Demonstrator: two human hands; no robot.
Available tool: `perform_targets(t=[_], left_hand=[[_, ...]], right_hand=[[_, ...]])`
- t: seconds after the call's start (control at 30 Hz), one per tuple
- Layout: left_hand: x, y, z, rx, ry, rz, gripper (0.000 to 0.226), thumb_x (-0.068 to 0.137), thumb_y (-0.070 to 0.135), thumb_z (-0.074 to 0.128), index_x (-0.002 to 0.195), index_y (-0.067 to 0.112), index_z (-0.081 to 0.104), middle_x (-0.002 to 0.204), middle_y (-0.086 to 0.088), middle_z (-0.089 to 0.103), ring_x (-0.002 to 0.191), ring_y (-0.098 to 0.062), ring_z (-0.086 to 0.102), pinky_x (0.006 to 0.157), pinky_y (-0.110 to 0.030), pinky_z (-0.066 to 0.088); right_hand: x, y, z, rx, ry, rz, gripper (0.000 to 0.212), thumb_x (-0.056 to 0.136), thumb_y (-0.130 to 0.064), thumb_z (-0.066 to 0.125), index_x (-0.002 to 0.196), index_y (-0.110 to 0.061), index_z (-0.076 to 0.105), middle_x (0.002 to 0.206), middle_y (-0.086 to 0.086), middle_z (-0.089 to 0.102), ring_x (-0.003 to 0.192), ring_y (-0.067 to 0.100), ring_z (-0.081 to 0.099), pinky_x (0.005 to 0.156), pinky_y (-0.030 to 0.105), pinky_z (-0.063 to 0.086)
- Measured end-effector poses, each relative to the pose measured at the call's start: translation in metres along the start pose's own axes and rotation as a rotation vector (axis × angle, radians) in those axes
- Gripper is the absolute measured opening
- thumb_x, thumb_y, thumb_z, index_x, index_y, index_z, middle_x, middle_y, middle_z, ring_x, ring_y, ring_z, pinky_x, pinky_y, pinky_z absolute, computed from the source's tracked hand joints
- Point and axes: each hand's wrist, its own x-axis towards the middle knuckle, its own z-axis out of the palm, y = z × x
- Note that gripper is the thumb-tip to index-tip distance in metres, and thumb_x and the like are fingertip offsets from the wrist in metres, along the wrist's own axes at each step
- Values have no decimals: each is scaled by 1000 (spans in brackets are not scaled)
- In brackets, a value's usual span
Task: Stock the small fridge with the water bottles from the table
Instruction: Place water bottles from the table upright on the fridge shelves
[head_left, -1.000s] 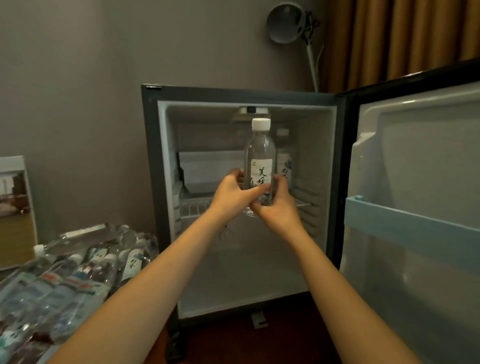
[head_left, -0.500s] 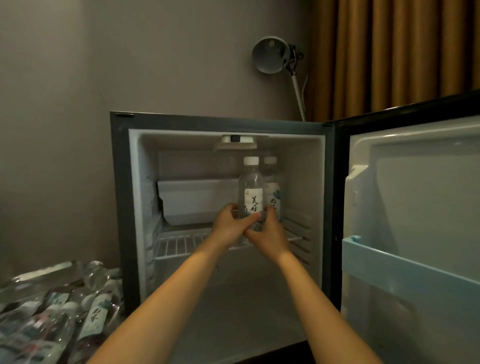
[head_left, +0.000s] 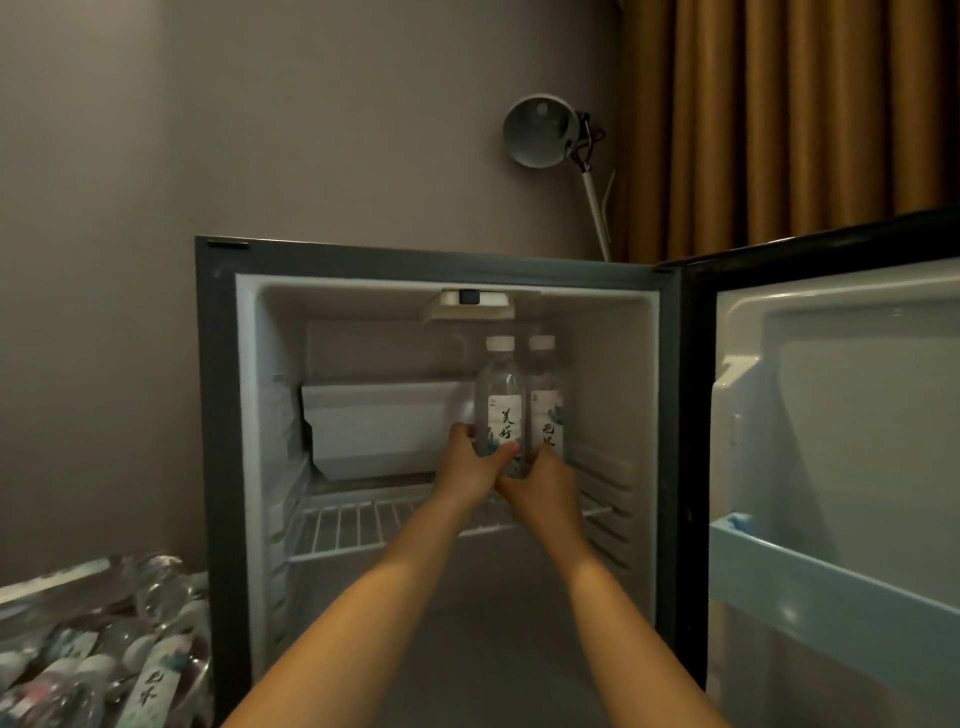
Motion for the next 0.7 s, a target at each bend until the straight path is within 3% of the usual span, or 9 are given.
perform_targets(t=[0.2, 0.3, 0.5, 0.6, 0.7], left_hand=[[7, -4, 2, 17, 18, 2, 46, 87, 19, 64, 122, 3, 40, 119, -13, 56, 103, -24, 57, 91, -39, 50], [8, -3, 4, 40, 19, -3, 49, 87, 20, 63, 126, 3, 38, 123, -13, 55, 108, -26, 56, 93, -39, 49], [5, -5, 1, 138, -47, -53, 61, 85, 28, 66, 133, 6, 35, 129, -9, 52, 116, -28, 53, 97, -39, 46], [-1, -2, -6, 109, 1, -152, 54, 89, 26, 61, 132, 0, 40, 132, -13, 52, 117, -30, 53, 90, -29, 45], [-15, 6, -17, 103, 49, -156, 51, 92, 20, 57, 135, -1, 38, 134, -17, 50, 119, -30, 51, 92, -30, 43]], right_hand=[[0, 3, 3, -151, 22, 24, 24, 83, -32, 65, 85, -9, 60, 85, 15, 62, 85, 32, 61, 60, 27, 31], [-1, 4, 5, -195, 56, 11, 30, 86, -30, 62, 93, -1, 65, 96, 18, 68, 94, 34, 63, 61, 28, 34], [0, 4, 8, -160, 58, -3, 23, 87, -21, 60, 93, 1, 63, 98, 21, 68, 94, 35, 64, 66, 33, 43], [-10, 4, 6, -134, 85, -57, 17, 87, -12, 58, 99, 0, 63, 102, 22, 67, 98, 37, 62, 71, 35, 45], [-30, 7, 2, -50, 149, -142, 16, 86, -1, 55, 99, 1, 65, 98, 20, 69, 94, 34, 64, 74, 33, 46]])
